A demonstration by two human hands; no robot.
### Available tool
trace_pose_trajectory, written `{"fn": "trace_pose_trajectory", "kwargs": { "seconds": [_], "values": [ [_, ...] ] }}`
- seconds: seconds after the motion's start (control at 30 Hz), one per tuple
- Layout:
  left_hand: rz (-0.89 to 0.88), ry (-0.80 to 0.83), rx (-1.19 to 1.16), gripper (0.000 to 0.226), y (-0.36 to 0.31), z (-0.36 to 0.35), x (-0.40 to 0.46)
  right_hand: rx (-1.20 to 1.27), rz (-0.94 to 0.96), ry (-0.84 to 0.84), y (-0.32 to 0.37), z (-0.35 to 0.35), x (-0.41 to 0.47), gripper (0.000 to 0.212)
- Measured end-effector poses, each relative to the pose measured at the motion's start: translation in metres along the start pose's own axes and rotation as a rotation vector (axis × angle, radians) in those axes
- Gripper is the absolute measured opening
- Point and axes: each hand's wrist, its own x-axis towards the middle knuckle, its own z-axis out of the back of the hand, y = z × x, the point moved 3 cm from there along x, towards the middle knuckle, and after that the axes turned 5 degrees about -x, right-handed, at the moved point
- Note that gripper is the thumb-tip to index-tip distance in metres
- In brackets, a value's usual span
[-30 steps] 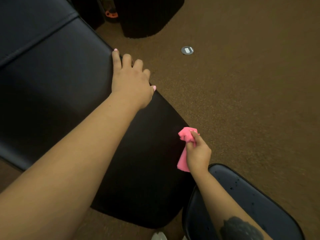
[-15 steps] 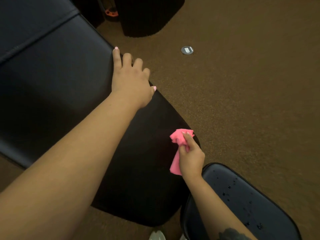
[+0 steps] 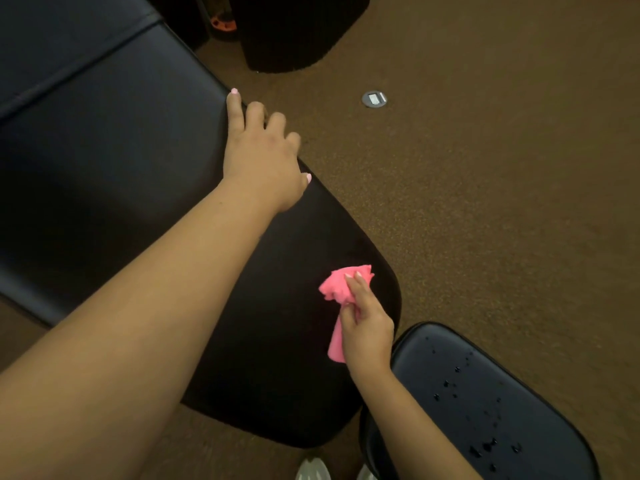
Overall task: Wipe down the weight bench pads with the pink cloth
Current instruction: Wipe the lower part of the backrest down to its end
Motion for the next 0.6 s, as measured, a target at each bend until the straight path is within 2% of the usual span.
{"fn": "trace_pose_trajectory", "kwargs": {
  "seconds": [0.13, 0.27, 0.4, 0.6],
  "values": [
    [0.007, -0.001, -0.005, 0.064, 0.001, 0.0, 0.0, 0.018, -0.026, -0.056, 0.013, -0.004, 0.011, 0.044],
    [0.009, -0.008, 0.004, 0.064, -0.001, -0.001, -0.001, -0.008, 0.15, -0.002, 0.033, -0.012, -0.003, 0.049],
    [0.01, -0.009, 0.004, 0.065, 0.0, -0.001, -0.001, -0.101, 0.317, 0.105, 0.02, -0.011, -0.024, 0.052],
    [0.005, -0.011, 0.001, 0.065, 0.0, -0.002, 0.0, -0.057, 0.059, 0.028, 0.001, 0.003, 0.003, 0.048]
  ]
}}
